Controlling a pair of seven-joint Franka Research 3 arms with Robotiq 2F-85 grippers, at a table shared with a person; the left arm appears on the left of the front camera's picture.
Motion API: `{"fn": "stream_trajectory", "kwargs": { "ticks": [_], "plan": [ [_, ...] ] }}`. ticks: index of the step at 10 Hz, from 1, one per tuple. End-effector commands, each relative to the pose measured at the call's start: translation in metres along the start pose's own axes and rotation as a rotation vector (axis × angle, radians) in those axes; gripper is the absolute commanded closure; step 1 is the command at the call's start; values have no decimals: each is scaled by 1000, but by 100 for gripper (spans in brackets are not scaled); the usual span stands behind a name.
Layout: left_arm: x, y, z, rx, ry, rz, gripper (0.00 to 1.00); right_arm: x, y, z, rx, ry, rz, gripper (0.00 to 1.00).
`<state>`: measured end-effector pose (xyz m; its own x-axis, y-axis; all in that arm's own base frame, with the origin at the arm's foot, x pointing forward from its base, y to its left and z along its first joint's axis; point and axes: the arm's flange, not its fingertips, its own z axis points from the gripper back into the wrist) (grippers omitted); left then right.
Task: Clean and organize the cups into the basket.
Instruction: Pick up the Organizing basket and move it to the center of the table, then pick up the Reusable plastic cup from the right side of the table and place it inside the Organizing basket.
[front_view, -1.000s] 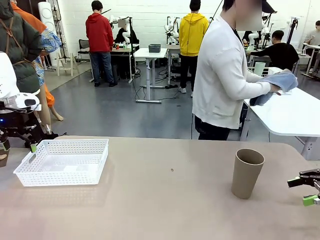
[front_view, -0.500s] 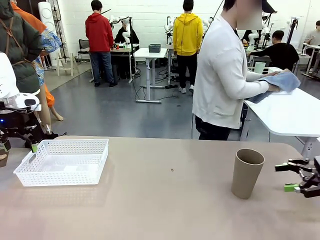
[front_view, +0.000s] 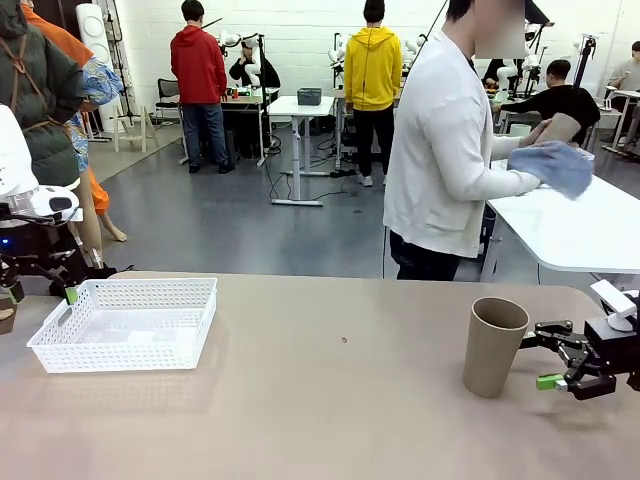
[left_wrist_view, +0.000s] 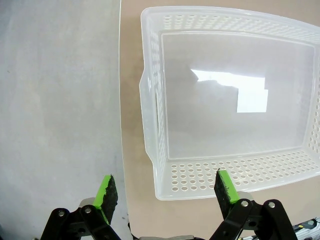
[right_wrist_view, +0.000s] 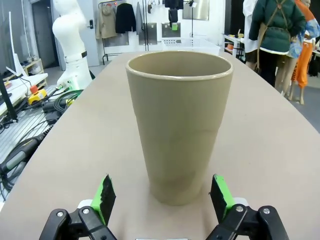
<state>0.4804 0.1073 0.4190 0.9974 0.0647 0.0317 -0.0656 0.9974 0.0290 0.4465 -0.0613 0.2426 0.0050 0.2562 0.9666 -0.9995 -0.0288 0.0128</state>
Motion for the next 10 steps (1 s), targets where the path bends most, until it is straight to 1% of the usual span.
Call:
{"fn": "stream_trajectory", "kwargs": {
  "ticks": [1,2,7,10],
  "plan": [
    [-7,0,2,-2,10,-29,0,1,3,0,-3,-1,-9,0],
    [0,0,0,0,0,0,0,1,3,0,-3,-1,-9,0],
    [0,0,0,0,0,0,0,1,3,0,-3,-1,-9,0],
    [-1,-1,-4,7,-3,-4,0,-3,-4,-2,-9,4,-3,0]
  ]
}}
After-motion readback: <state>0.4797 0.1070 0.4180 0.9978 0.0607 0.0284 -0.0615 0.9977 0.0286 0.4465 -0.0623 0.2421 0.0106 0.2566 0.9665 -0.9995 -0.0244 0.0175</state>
